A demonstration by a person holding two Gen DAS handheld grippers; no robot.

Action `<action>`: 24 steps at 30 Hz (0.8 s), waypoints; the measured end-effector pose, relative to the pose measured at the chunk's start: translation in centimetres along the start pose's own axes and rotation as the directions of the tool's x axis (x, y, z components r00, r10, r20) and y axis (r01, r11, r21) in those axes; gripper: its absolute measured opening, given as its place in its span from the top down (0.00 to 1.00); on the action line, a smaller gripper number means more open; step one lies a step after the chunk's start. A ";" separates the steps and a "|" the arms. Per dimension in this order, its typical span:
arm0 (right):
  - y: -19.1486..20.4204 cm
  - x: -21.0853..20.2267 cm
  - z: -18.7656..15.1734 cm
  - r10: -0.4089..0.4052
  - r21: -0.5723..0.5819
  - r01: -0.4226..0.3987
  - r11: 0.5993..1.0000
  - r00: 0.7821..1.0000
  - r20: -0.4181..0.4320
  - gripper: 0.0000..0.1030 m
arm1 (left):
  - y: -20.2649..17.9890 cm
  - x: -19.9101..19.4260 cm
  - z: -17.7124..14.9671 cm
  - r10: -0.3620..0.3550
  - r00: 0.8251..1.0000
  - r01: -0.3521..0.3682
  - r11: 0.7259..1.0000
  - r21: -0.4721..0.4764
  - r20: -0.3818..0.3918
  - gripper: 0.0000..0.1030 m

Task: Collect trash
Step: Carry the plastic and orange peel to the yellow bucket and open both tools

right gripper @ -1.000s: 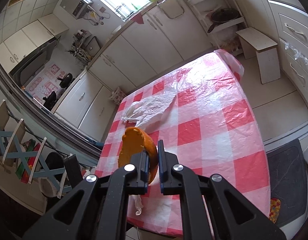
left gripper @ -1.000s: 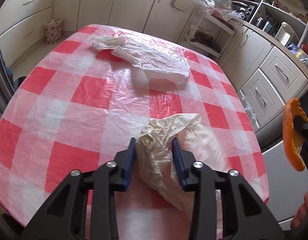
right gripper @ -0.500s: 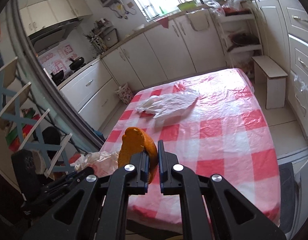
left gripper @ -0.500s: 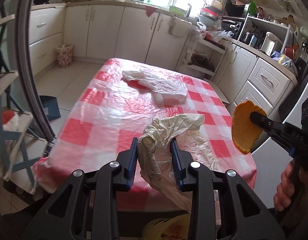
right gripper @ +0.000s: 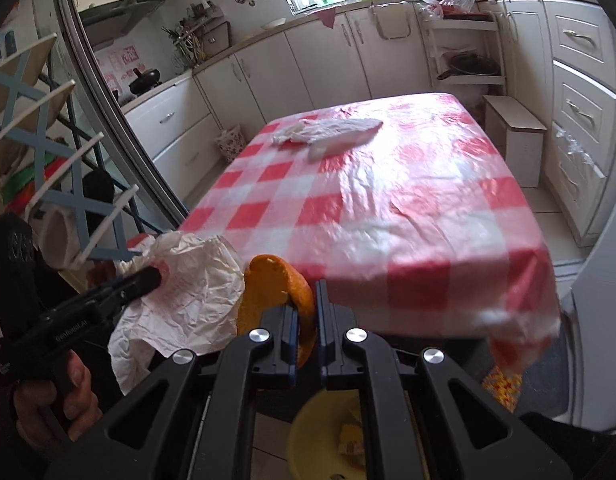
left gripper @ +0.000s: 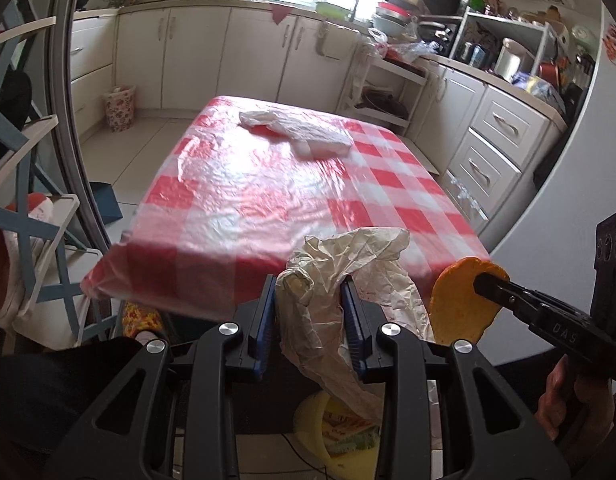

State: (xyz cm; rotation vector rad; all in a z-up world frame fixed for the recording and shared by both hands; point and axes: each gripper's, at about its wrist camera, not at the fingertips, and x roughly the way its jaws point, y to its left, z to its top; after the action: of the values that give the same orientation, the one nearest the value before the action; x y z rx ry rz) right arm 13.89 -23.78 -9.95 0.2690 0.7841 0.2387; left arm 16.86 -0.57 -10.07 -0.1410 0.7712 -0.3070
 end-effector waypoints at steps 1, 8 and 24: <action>0.0 -0.6 -0.8 -0.023 -0.008 0.023 1.000 1.000 -0.005 0.92 | -0.5 -0.3 -0.7 -0.008 1.000 0.008 1.000 0.016 -0.012 0.71; -0.4 -1.4 -4.8 -0.142 -0.032 0.139 0.990 0.983 -0.113 0.92 | -3.6 0.0 -4.1 -0.004 0.992 0.017 0.994 0.108 -0.123 0.71; -1.9 -4.4 -4.2 -0.199 0.079 0.193 0.978 0.978 0.070 0.38 | -7.1 1.8 -7.5 -0.042 0.963 0.083 0.986 0.147 -0.267 0.44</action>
State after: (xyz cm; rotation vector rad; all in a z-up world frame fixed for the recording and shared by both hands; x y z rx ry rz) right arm 8.04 -26.31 -10.56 0.2647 0.7379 0.0138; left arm 11.29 -7.97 -14.89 0.0251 1.0036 -0.4512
